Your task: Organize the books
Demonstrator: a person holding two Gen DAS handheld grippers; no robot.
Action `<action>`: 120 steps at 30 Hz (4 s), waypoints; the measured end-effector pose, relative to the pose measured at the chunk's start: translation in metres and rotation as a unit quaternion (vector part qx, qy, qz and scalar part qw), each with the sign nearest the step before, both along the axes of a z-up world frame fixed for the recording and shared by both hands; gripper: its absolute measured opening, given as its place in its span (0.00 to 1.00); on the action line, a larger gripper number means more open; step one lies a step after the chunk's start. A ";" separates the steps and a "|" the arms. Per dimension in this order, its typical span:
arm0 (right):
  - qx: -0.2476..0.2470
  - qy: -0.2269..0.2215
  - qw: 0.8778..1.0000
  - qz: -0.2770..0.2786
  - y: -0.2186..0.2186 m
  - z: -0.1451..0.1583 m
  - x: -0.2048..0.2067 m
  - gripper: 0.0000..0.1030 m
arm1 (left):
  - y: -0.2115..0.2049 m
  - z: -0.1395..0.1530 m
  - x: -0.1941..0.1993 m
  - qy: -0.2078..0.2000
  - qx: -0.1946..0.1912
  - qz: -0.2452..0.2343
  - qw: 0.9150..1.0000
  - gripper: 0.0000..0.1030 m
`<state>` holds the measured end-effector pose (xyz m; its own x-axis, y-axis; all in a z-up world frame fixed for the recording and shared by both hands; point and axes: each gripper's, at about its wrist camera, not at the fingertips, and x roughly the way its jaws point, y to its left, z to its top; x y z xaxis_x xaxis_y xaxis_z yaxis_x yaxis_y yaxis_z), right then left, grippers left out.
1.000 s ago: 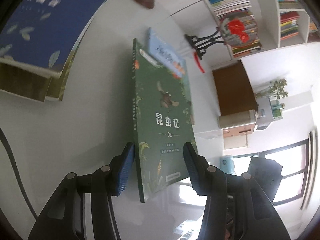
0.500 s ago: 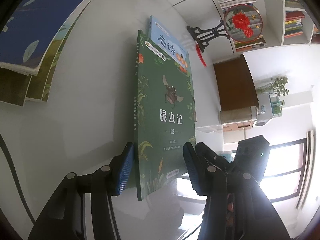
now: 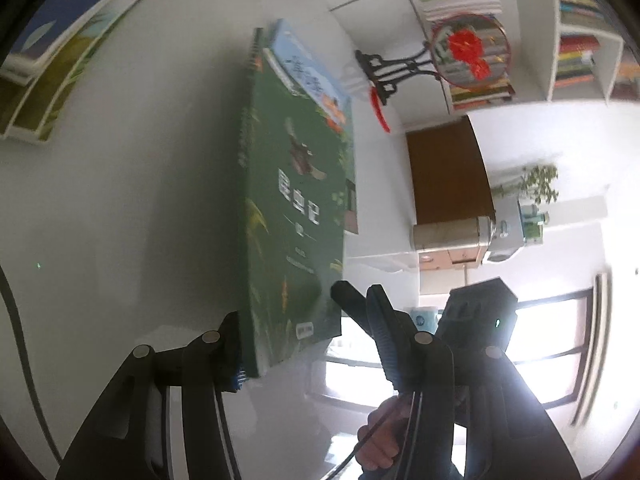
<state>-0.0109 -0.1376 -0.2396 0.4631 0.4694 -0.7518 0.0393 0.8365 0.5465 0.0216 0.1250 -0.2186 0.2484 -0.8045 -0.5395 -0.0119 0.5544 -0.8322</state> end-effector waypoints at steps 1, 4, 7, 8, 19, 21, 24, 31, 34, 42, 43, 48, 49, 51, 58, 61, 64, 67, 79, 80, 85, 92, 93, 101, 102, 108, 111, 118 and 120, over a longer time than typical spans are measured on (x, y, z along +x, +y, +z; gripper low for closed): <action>0.002 0.001 1.000 0.001 0.000 0.000 0.000 0.32 | -0.001 0.001 -0.001 -0.004 0.004 0.002 1.000 0.22; 0.040 0.030 0.999 -0.009 -0.008 -0.004 0.001 0.39 | 0.000 0.006 0.001 -0.003 -0.008 0.004 1.000 0.06; 0.119 0.067 0.990 -0.021 -0.023 -0.007 0.000 0.48 | 0.003 0.014 0.005 -0.003 -0.024 0.012 1.000 0.06; 0.125 0.066 0.990 -0.024 -0.025 -0.006 -0.002 0.48 | 0.004 0.015 0.006 -0.002 -0.030 0.016 0.999 0.07; 0.310 0.092 0.944 -0.070 -0.036 -0.029 -0.003 0.49 | 0.007 0.018 0.017 0.016 -0.048 0.024 0.998 0.07; 0.309 0.081 0.944 -0.077 -0.032 -0.026 0.002 0.41 | 0.005 0.022 0.017 0.004 -0.019 0.021 1.000 0.07; 0.252 0.064 0.963 -0.070 -0.023 -0.011 0.007 0.23 | 0.003 0.034 0.017 -0.032 0.041 0.011 0.999 0.08; 0.059 -0.032 0.998 0.009 0.015 0.056 0.007 0.17 | -0.006 0.076 0.008 -0.136 0.150 -0.017 0.979 0.10; 0.003 -0.068 0.997 0.037 0.031 0.082 0.003 0.17 | 0.004 0.089 0.008 -0.151 0.145 -0.014 0.978 0.10; -0.030 -0.137 0.986 0.086 0.075 0.135 0.013 0.17 | 0.062 0.140 0.003 -0.202 0.151 0.038 0.967 0.10; -0.025 -0.146 0.985 0.093 0.085 0.142 0.017 0.17 | 0.074 0.145 0.003 -0.204 0.152 0.050 0.966 0.10; -0.010 -0.165 0.978 0.127 0.138 0.156 0.040 0.17 | 0.125 0.157 0.003 -0.214 0.178 0.099 0.955 0.11; -0.007 -0.166 0.977 0.136 0.151 0.155 0.046 0.17 | 0.135 0.155 0.004 -0.214 0.184 0.106 0.954 0.11; -0.003 -0.165 0.975 0.148 0.169 0.153 0.052 0.17 | 0.153 0.150 0.008 -0.207 0.190 0.116 0.953 0.11; 0.002 -0.143 0.976 0.164 0.224 0.127 0.077 0.17 | 0.188 0.122 0.028 -0.189 0.224 0.131 0.947 0.12; -0.009 -0.131 0.978 0.164 0.241 0.117 0.087 0.17 | 0.187 0.111 0.035 -0.185 0.240 0.131 0.944 0.12; -0.018 -0.123 0.978 0.165 0.249 0.109 0.092 0.17 | 0.200 0.099 0.039 -0.168 0.219 0.133 0.952 0.12; -0.024 -0.115 0.979 0.167 0.254 0.103 0.093 0.17 | 0.203 0.090 0.038 -0.160 0.222 0.128 0.953 0.12; -0.036 -0.047 0.983 0.174 0.263 0.061 0.096 0.19 | 0.223 0.057 0.013 -0.070 0.256 0.146 0.953 0.24; -0.034 -0.039 0.984 0.173 0.262 0.057 0.097 0.19 | 0.226 0.053 0.011 -0.058 0.252 0.153 0.954 0.24; -0.037 -0.036 0.984 0.169 0.264 0.050 0.098 0.23 | 0.234 0.047 0.003 -0.045 0.244 0.185 0.951 0.24; -0.045 -0.014 0.983 0.178 0.241 0.063 0.078 0.34 | 0.238 0.062 -0.030 -0.048 0.292 0.217 0.930 0.24; -0.033 -0.011 0.985 0.169 0.228 0.065 0.071 0.37 | 0.235 0.066 -0.038 -0.049 0.297 0.217 0.928 0.24; 0.008 -0.007 0.994 0.107 0.139 0.079 0.011 0.45 | 0.162 0.106 -0.079 -0.084 0.273 0.195 0.938 0.24; 0.008 -0.010 0.995 0.102 0.129 0.083 0.003 0.46 | 0.147 0.113 -0.085 -0.090 0.268 0.187 0.941 0.24; 0.000 -0.034 0.995 0.093 0.077 0.113 -0.036 0.46 | 0.079 0.143 -0.112 -0.125 0.248 0.170 0.945 0.71; -0.004 -0.046 0.995 0.084 0.049 0.126 -0.053 0.46 | 0.045 0.159 -0.130 -0.153 0.256 0.169 0.939 0.71; -0.010 -0.070 0.995 0.073 0.002 0.147 -0.083 0.46 | -0.013 0.184 -0.152 -0.195 0.273 0.152 0.930 0.71; -0.014 -0.078 0.994 0.071 -0.006 0.149 -0.088 0.46 | -0.026 0.186 -0.155 -0.199 0.279 0.141 0.929 0.71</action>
<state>-0.0984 -0.1432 -0.0908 0.5056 0.5191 -0.6891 -0.1647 0.8421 0.5135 -0.1335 0.0990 -0.0322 0.6765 -0.2999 -0.6727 0.0251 0.9222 -0.3858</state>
